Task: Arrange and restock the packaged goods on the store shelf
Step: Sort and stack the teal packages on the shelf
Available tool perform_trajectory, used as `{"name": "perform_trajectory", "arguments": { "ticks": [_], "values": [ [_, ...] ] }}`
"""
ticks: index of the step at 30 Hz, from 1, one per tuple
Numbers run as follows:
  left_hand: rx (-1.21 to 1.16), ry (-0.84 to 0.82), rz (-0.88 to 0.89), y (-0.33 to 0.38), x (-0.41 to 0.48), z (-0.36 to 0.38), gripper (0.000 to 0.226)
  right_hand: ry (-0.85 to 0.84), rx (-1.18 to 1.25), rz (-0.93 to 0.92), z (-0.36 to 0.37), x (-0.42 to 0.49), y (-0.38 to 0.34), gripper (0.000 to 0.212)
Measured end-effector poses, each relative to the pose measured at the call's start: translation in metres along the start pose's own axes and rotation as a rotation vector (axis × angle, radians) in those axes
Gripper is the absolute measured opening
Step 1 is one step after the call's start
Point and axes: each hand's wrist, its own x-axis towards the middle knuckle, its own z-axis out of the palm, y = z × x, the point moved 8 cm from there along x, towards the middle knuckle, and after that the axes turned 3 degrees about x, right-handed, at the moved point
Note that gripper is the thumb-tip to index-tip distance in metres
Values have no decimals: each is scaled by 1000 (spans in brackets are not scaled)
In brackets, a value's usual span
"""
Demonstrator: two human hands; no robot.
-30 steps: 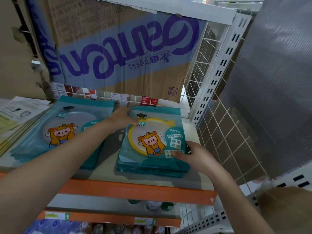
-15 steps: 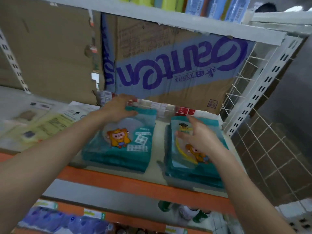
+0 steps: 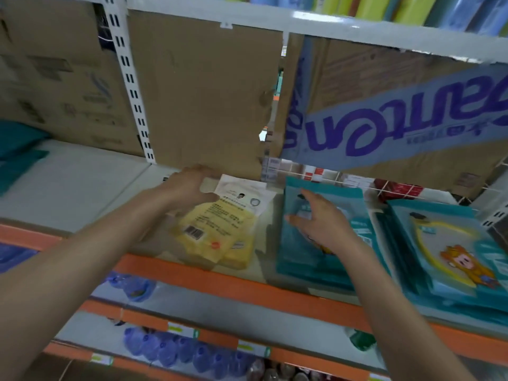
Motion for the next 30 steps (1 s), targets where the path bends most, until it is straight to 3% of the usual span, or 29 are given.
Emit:
{"name": "perform_trajectory", "arguments": {
  "ticks": [7, 11, 19, 22, 27, 30],
  "values": [
    [-128, -13, -27, -31, 20, 2, 61, 15, 25, 59, 18, 39, -16, 42],
    [-171, -1, -21, -39, 35, 0, 61, -38, 159, 214, 38, 70, -6, 28],
    [-190, -39, 50, -43, 64, 11, 60, -183, 316, 458, 80, 102, 8, 33],
    [-163, -118, 92, -42, 71, 24, 62, -138, 369, 496, 83, 108, 12, 30],
    [-136, -176, 145, -48, 81, 30, 65, -21, 351, 476, 73, 106, 9, 6],
    [-187, -164, 189, -54, 87, 27, 63, 62, 399, 406, 64, 105, 3, 12]
  ]
}}
